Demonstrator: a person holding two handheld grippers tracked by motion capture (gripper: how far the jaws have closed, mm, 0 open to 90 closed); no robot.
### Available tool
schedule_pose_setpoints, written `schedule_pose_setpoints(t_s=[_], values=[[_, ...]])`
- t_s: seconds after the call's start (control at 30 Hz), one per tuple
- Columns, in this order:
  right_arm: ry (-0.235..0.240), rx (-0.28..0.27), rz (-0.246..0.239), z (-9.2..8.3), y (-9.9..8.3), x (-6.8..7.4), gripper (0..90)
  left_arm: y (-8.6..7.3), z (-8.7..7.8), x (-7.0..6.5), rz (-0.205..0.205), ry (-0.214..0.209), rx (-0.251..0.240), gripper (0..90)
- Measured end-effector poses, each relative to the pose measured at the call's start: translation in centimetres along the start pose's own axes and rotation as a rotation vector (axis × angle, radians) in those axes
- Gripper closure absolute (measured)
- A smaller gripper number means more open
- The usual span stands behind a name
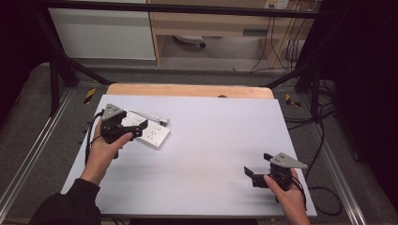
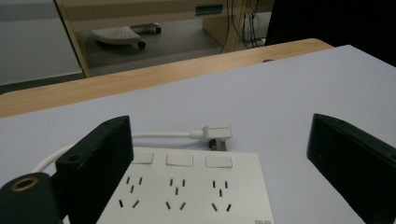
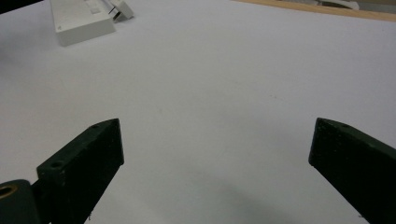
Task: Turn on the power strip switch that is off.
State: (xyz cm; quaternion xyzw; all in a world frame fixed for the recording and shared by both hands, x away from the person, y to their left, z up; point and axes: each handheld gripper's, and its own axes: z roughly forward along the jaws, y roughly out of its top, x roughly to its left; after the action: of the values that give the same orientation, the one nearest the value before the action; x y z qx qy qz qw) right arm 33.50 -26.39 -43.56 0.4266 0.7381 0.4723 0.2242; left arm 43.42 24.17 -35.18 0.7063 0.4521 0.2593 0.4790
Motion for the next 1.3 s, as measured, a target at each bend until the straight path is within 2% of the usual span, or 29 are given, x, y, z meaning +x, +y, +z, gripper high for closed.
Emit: schedule_pose_setpoints(t_s=[0.13,0.27,0.33,0.57,0.8,0.83,0.93,1.0,1.3], values=[[-0.009,0.000,0.028,0.0,-0.1,-0.4,3.6,0.4,0.1,0.0,-0.006,-0.008,-0.003,7.3],[-0.010,-0.003,0.015,-0.1,0.0,-0.3,3.5,0.4,0.6,-0.1,0.004,-0.013,0.005,7.1],[-0.011,0.003,0.004,0.0,0.0,-0.2,3.4,0.3,1.0,0.0,0.013,-0.007,0.013,7.1],[-0.011,0.004,-0.013,-0.2,0.0,0.0,3.5,0.4,1.6,0.6,-0.009,0.026,0.006,7.3],[0.000,0.006,0.002,0.1,0.0,-0.1,3.6,0.3,2.3,1.0,-0.021,0.027,0.012,7.5],[0.000,0.007,0.011,0.1,0.0,-0.1,3.6,0.2,2.8,1.2,-0.025,0.031,0.022,7.7],[0.001,0.011,0.009,0.2,0.0,-0.1,3.8,0.3,3.1,1.2,-0.016,0.044,0.036,8.6],[0.000,0.009,0.014,0.1,0.0,-0.1,3.7,0.3,3.5,1.3,-0.031,0.044,0.029,8.3],[-0.003,0.008,0.022,0.0,-0.1,0.0,3.7,0.3,4.4,1.2,-0.019,0.064,0.048,8.7]])
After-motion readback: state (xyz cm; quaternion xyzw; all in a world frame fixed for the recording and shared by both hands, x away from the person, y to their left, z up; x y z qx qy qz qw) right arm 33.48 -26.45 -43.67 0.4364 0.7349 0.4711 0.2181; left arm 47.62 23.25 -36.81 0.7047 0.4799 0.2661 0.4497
